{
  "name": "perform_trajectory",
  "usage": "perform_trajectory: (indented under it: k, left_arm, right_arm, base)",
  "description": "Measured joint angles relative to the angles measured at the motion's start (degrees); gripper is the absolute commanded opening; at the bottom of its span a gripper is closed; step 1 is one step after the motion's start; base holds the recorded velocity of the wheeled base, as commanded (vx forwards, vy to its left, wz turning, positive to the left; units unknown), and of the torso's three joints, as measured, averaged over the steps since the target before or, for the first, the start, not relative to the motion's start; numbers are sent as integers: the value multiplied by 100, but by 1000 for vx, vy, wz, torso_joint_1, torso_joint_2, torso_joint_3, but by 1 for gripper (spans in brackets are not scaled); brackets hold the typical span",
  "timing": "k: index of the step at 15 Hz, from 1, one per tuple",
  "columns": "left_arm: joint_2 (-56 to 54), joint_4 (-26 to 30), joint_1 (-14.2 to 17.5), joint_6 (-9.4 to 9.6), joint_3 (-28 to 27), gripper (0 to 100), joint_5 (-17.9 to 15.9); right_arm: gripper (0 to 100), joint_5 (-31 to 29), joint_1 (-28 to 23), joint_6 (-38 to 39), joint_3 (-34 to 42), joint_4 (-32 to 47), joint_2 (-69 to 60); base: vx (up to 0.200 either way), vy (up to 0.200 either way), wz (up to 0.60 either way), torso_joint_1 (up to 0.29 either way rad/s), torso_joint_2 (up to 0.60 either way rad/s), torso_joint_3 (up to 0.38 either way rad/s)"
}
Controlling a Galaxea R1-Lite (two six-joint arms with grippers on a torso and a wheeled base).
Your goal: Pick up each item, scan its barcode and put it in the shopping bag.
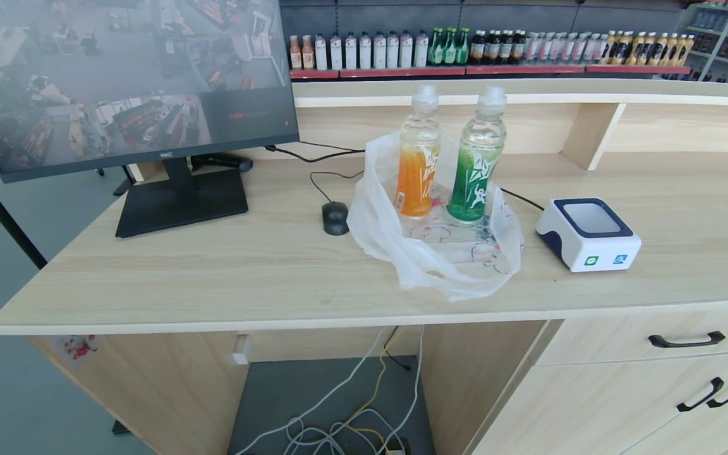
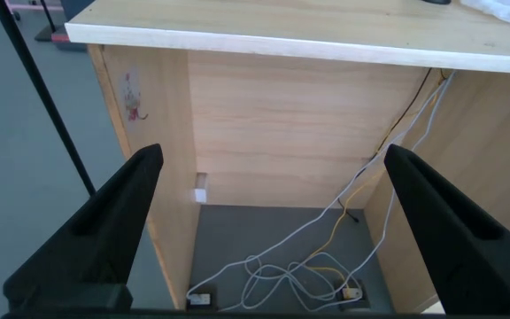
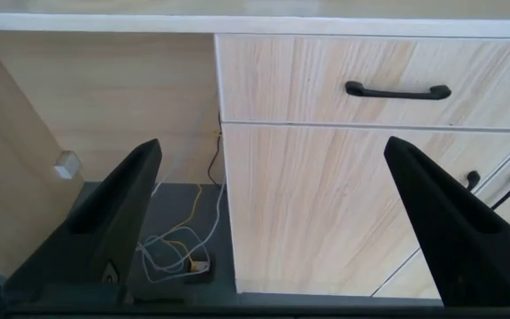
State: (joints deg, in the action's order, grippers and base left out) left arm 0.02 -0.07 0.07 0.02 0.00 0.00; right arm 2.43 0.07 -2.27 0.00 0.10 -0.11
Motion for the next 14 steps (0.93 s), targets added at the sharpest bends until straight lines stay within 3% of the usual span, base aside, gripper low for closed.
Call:
perform_trajectory:
  k: [14]
  left_arm:
    - [0, -4, 2, -27, 0, 100, 5]
  right_arm:
    - [100, 2, 0, 6, 0, 0, 0]
  base:
    - [0, -200, 0, 4, 3, 2]
